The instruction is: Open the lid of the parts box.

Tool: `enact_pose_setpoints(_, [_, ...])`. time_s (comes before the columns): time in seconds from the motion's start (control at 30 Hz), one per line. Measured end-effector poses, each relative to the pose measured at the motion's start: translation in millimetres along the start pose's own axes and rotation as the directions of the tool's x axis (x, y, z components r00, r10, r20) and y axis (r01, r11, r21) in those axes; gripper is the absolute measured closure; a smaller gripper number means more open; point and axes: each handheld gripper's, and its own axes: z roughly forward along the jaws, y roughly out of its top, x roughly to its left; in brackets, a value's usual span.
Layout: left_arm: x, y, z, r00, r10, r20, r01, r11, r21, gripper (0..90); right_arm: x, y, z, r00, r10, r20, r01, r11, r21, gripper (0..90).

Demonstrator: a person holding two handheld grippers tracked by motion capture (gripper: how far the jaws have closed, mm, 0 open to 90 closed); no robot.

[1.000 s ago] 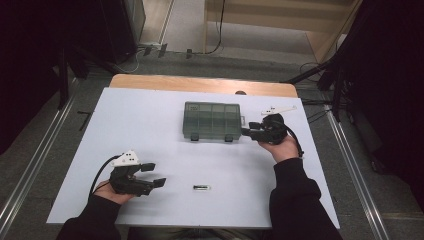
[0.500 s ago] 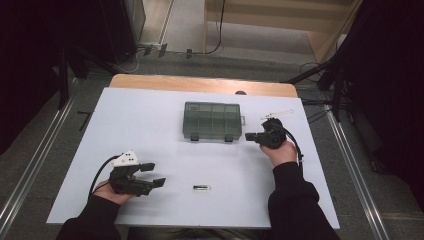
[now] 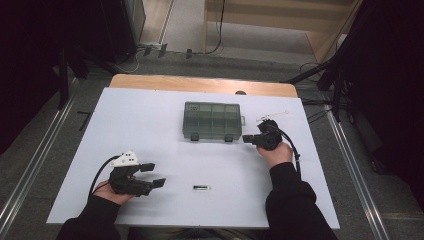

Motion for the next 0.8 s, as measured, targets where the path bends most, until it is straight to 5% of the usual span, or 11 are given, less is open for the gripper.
enact_pose_setpoints(0.8, [0.1,0.0,0.5,1.0000,0.001,-0.005,-0.001,1.0000,0.004,25.9,0.7,1.3,3.0,0.9999,-0.001,-0.011,0.001,1.000,0.002,90.0])
